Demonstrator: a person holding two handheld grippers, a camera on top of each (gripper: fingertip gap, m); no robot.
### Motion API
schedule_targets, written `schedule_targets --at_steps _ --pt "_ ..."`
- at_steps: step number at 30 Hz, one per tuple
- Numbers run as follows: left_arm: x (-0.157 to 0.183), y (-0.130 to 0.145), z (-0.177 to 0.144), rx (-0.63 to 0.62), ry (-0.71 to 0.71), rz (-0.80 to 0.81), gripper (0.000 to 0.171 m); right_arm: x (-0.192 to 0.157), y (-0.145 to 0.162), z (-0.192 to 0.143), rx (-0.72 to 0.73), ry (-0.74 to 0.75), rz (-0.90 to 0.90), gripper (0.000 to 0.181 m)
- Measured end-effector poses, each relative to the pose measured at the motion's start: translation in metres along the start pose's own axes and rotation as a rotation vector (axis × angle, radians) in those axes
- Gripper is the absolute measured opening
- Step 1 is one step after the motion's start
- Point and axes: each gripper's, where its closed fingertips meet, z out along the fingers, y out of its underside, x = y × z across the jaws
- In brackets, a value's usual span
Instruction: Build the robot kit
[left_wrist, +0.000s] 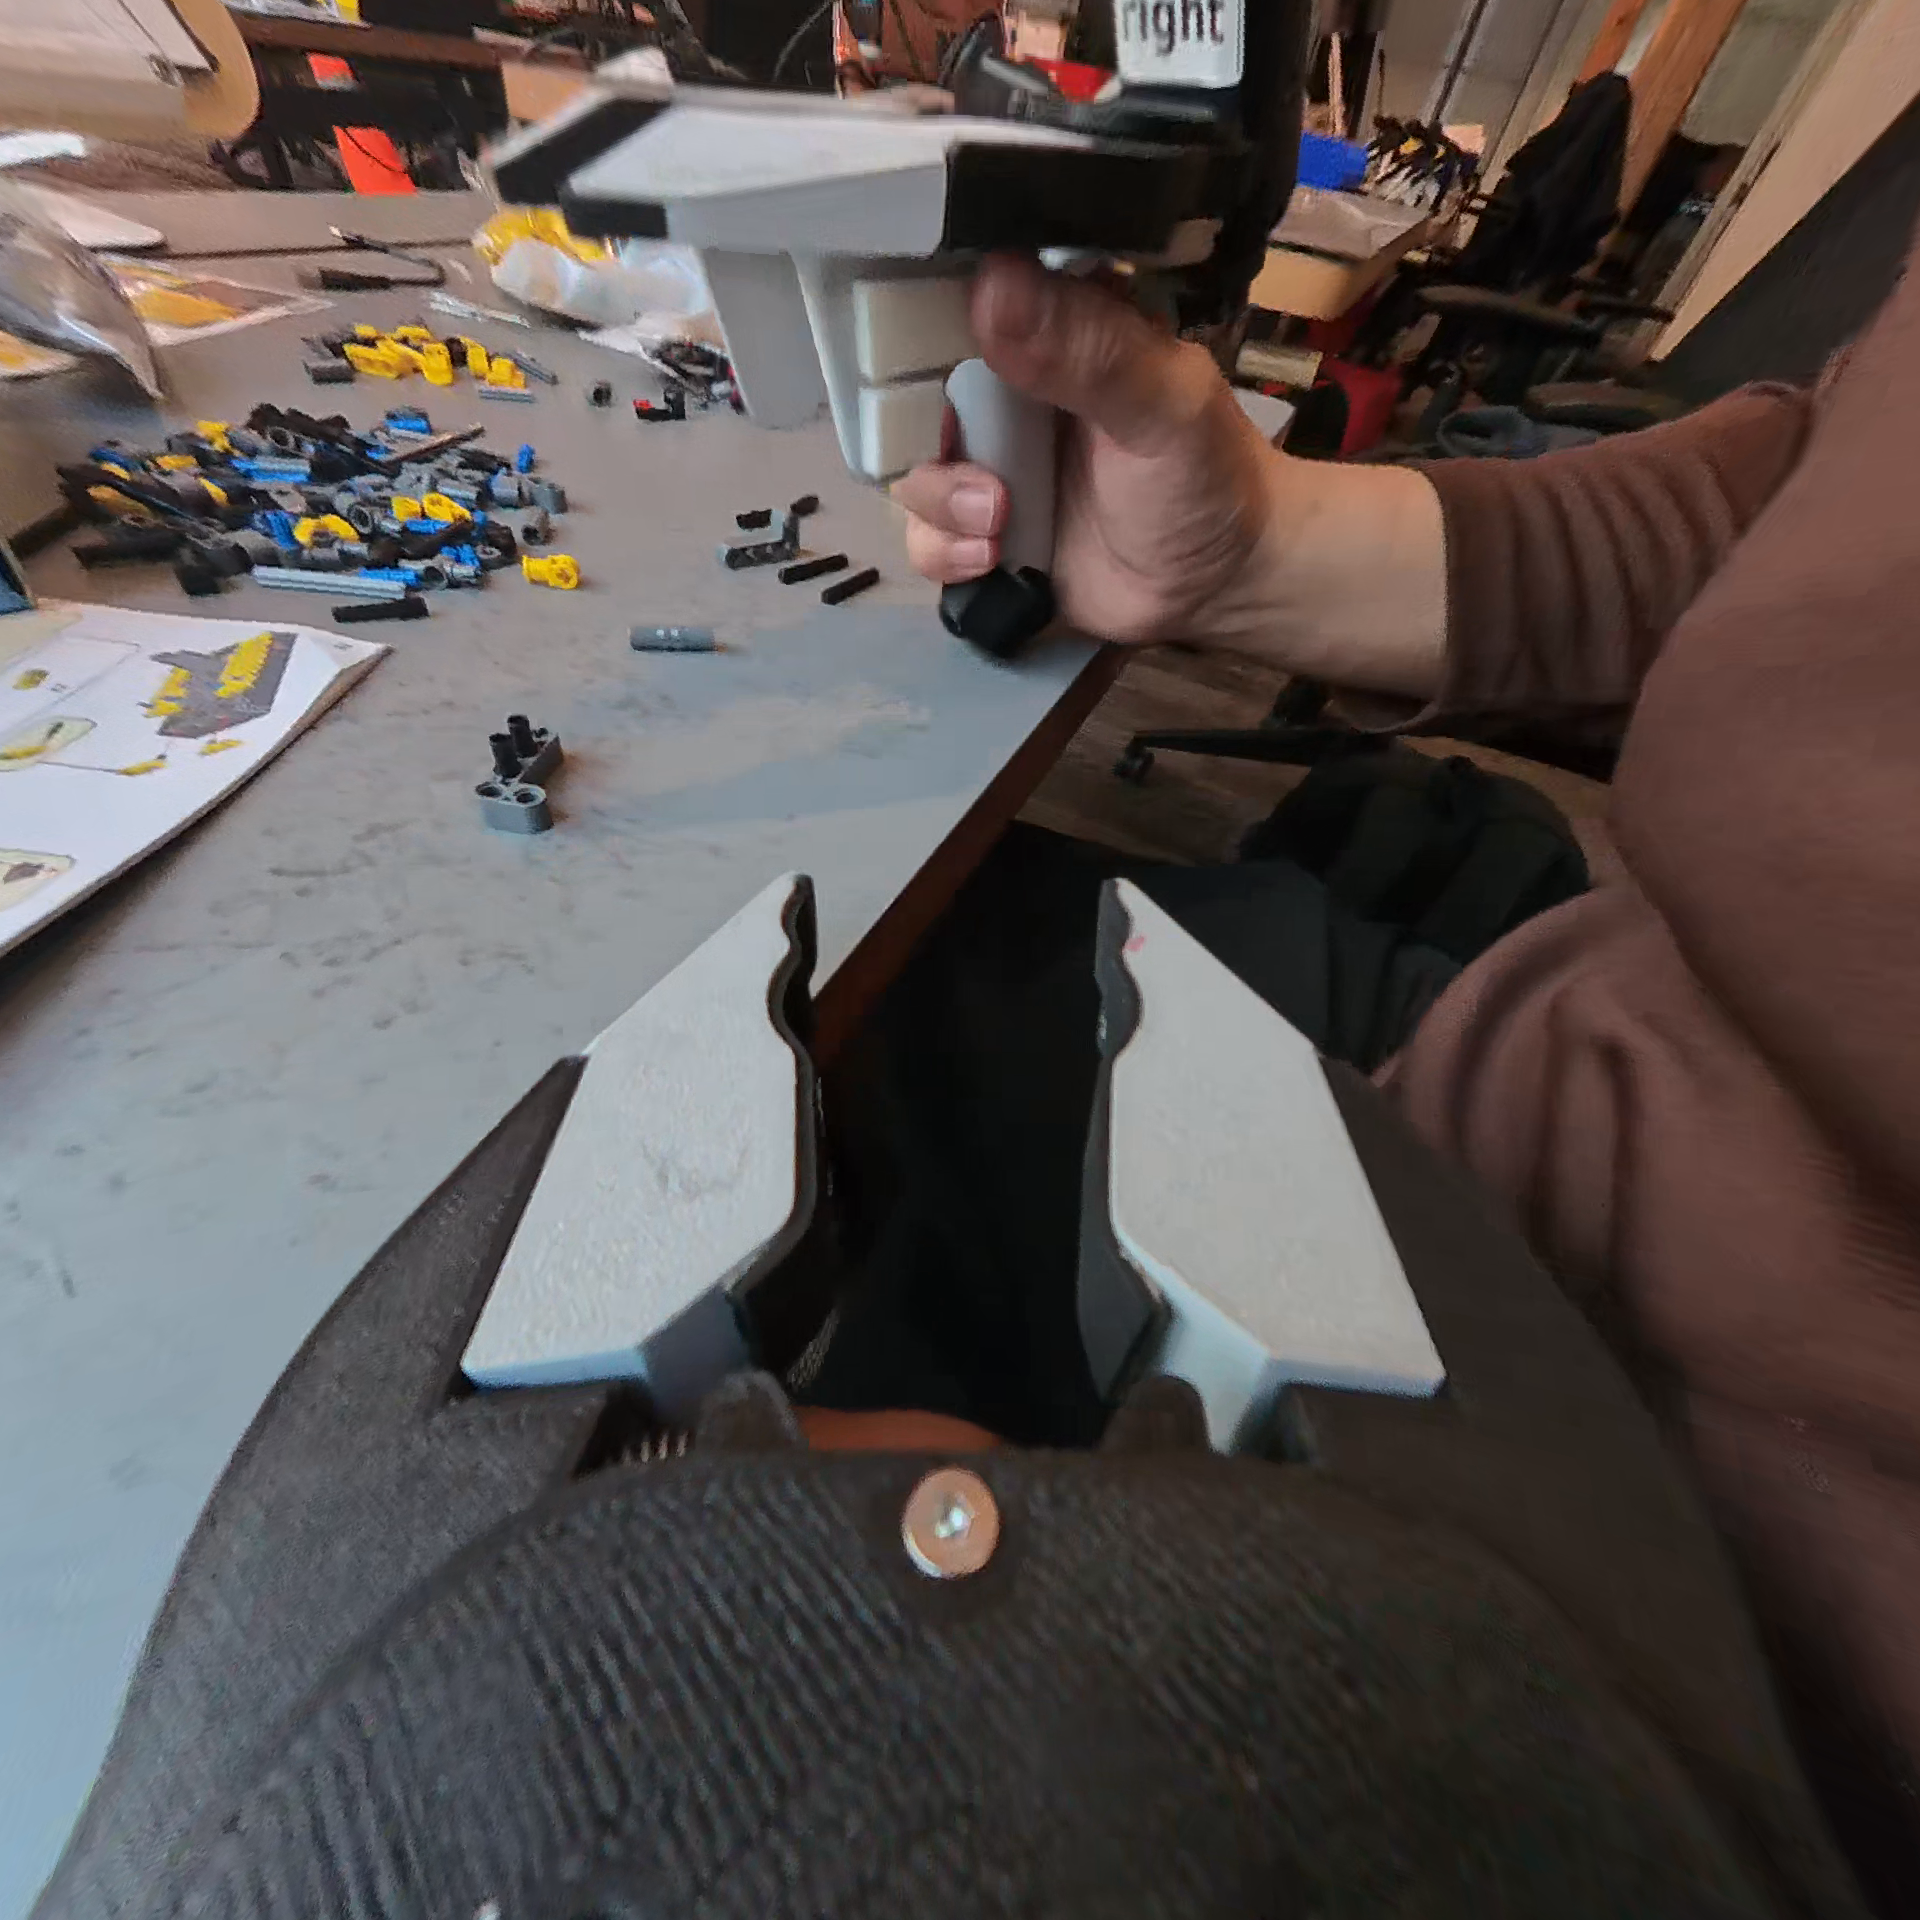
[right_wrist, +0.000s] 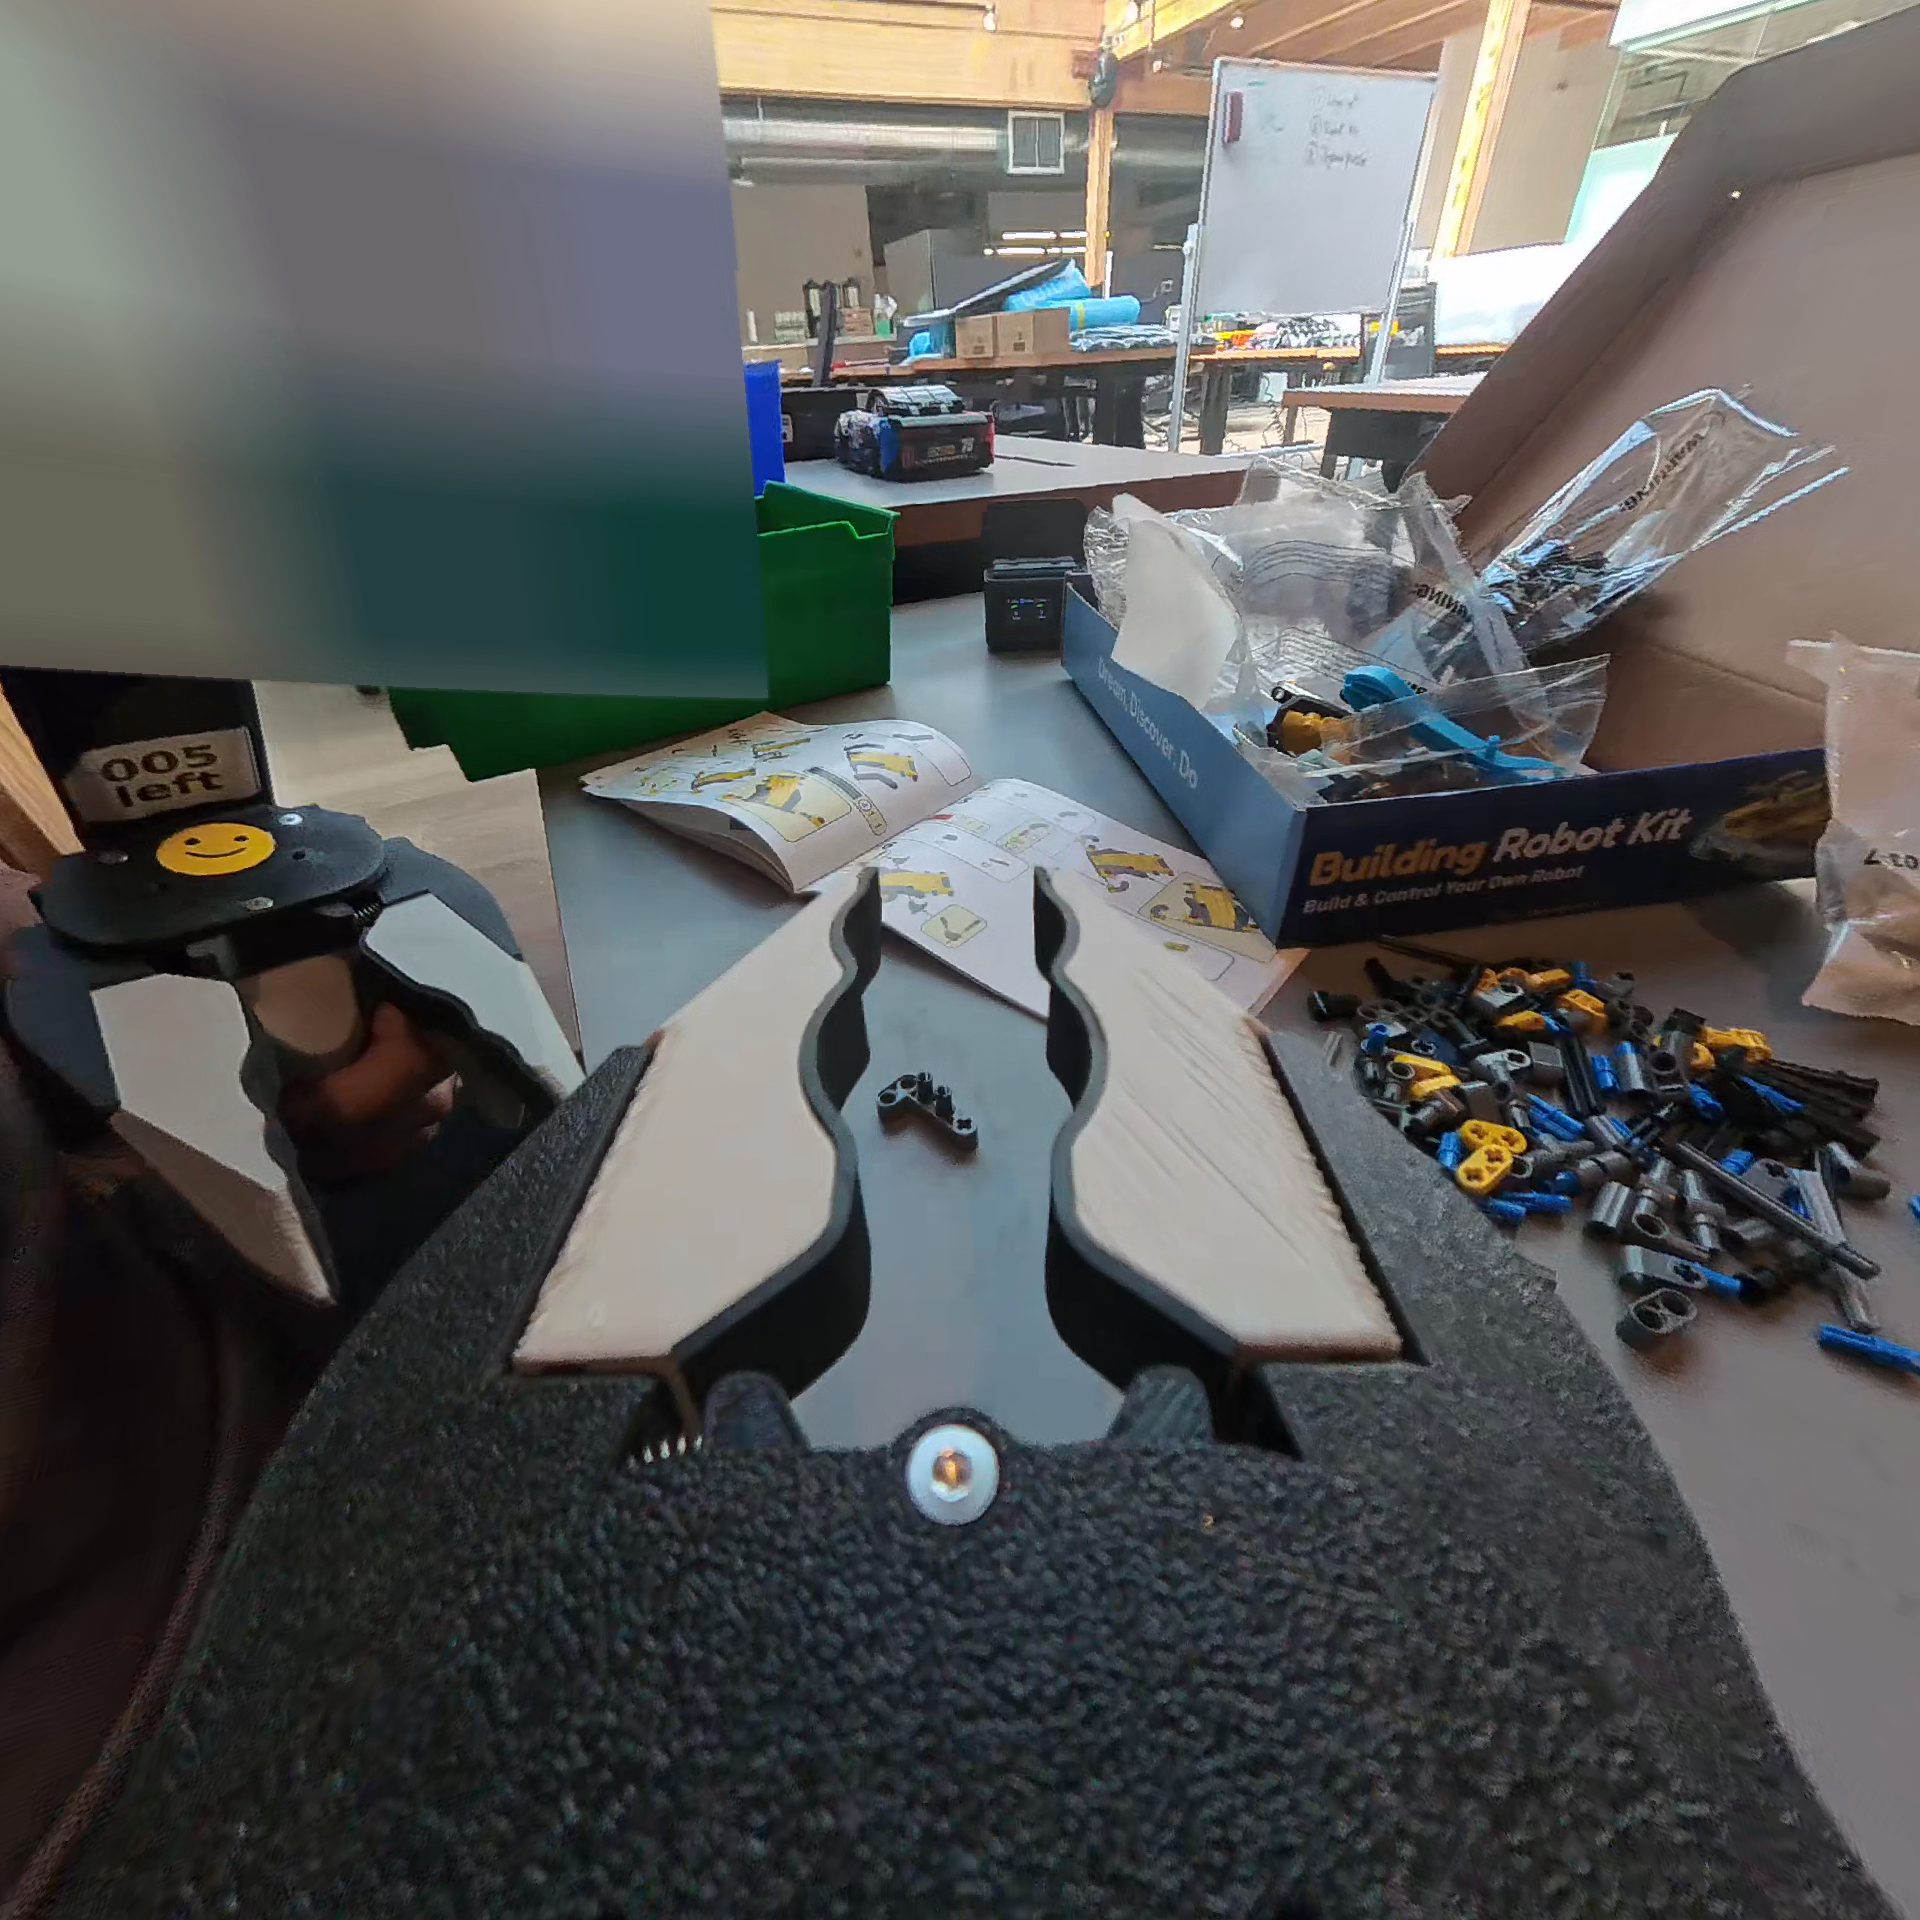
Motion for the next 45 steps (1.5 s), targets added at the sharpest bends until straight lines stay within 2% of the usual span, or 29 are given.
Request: schedule_targets --at_steps 3,6,11,17,25,29,39,42,43,45 --pt "0.012 -0.005 0.002 0.007 0.043 -0.023 0.054 0.002 0.003 0.0 -0.018 0.015 -0.013 0.027" --pt "0.016 0.005 0.009 -0.052 0.019 0.045 0.056 0.006 0.003 0.001 -0.019 0.038 -0.016 0.028" --pt "0.031 0.011 0.019 -0.071 0.01 0.127 0.054 0.006 0.003 0.0 -0.02 0.075 -0.052 0.027" --pt "0.045 0.021 0.026 -0.11 0.027 0.14 0.053 -0.006 0.017 0.008 -0.119 0.047 -0.09 0.027" --pt "0.034 0.027 0.018 -0.163 0.005 0.101 0.054 -0.014 0.03 0.018 -0.211 -0.028 -0.083 0.026" --pt "0.027 0.029 0.014 -0.168 0.007 0.098 0.049 -0.016 0.027 0.021 -0.197 -0.057 -0.076 0.024" --pt "0.016 0.069 0.029 -0.334 0.115 -0.007 0.048 -0.017 0.024 0.032 -0.173 -0.077 -0.106 0.02" --pt "0.025 0.077 0.032 -0.379 0.16 0.031 0.049 -0.009 0.008 0.019 -0.064 -0.018 -0.073 0.018" --pt "0.031 0.076 0.033 -0.383 0.181 0.042 0.049 -0.004 0.003 0.012 -0.026 0.019 -0.062 0.013" --pt "0.044 0.072 0.034 -0.377 0.241 0.057 0.049 0.009 -0.001 -0.004 0.004 0.107 -0.037 0.015"
